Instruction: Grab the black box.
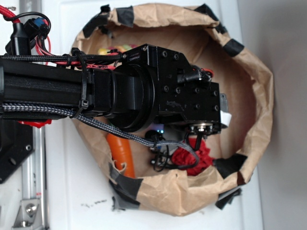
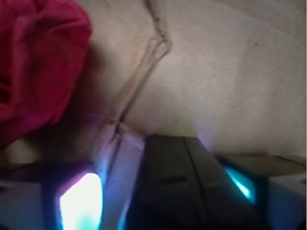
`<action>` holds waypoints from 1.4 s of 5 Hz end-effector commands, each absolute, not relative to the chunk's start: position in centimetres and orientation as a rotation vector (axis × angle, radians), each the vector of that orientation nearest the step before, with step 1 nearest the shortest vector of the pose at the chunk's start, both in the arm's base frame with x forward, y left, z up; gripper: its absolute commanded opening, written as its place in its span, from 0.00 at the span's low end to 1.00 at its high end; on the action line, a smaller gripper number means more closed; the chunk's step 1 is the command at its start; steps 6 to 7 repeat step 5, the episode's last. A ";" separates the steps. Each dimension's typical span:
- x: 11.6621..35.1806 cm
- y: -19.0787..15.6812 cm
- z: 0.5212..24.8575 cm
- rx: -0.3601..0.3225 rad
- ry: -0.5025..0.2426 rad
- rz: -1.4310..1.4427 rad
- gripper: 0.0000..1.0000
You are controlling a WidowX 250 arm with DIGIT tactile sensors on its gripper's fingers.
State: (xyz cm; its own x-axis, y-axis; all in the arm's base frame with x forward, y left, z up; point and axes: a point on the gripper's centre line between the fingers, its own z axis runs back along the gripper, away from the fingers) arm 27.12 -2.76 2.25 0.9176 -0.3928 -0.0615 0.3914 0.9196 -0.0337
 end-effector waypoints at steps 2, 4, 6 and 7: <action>24.2 -0.4 14.0 -0.028 -0.008 -0.372 0.00; 24.5 -1.0 18.8 -0.112 0.024 -0.099 0.00; 25.0 -1.3 18.0 -0.102 0.068 0.059 0.00; 25.0 -1.3 18.0 -0.102 0.068 0.059 0.00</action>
